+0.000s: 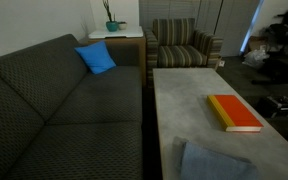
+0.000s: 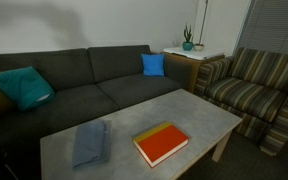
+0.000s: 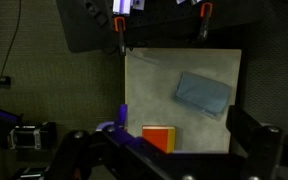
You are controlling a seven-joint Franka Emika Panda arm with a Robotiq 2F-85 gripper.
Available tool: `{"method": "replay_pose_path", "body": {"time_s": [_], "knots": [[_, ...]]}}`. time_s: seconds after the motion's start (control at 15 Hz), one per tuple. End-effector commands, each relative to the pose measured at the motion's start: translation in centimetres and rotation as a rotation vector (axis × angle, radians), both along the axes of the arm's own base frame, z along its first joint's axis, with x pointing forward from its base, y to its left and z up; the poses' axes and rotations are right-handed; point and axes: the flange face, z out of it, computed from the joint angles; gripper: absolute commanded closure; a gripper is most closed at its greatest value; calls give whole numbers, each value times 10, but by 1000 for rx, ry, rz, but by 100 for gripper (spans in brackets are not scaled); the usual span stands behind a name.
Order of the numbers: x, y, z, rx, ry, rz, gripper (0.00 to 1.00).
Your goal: Open the red book
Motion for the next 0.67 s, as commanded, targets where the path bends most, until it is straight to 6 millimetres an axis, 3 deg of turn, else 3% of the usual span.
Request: {"method": "replay_pose_path", "body": {"time_s": [0.0, 0.33, 0.6], "knots": [[0, 0, 1, 0, 1, 0, 0], [27, -5, -19, 2, 13, 21, 0], [63, -14, -60, 25, 48, 35, 0]]}}
